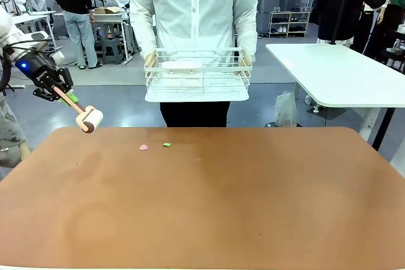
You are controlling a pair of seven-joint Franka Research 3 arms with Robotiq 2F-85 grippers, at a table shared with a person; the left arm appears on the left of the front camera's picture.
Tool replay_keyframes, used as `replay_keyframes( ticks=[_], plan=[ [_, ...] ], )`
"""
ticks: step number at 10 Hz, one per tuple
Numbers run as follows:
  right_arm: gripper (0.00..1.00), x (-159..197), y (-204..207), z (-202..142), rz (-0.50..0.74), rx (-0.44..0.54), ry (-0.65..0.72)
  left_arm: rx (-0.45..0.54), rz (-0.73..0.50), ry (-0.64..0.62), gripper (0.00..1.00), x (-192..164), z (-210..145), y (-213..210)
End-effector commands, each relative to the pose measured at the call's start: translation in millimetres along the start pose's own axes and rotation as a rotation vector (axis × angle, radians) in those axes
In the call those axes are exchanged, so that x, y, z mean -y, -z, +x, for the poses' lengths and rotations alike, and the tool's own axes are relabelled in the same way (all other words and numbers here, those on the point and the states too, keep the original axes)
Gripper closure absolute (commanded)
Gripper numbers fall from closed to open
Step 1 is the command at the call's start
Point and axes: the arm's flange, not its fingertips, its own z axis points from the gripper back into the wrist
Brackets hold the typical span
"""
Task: Clean the table.
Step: Clean the table with the Lint Roller when the human lifts the Dish drying rack.
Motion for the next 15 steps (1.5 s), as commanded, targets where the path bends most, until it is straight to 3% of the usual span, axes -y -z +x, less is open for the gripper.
replay_keyframes(
  ticks=[1,2,5,8,15],
  plan=[
    [0.0,-2.0,-0.9,-0.5,0.005,0.004,-0.007,0.081,-0.065,-0.016,0.79,12.6,2.0,-15.5],
    [0.0,-2.0,-0.9,-0.5,0.005,0.004,-0.007,0.0,0.0,0.0,0.79,0.0,0.0,0.0],
    [0.0,-2.0,-0.9,-0.5,0.005,0.004,-0.007,0.0,0.0,0.0,0.79,0.0,0.0,0.0],
    [0.0,-2.0,-0.9,-0.5,0.005,0.004,-0.007,0.037,-0.086,0.104,0.79,-3.3,-2.2,18.7],
    [0.0,-2.0,-0.9,-0.5,0.005,0.004,-0.007,0.092,-0.106,0.116,0.79,-19.7,8.2,64.7]
  ],
)
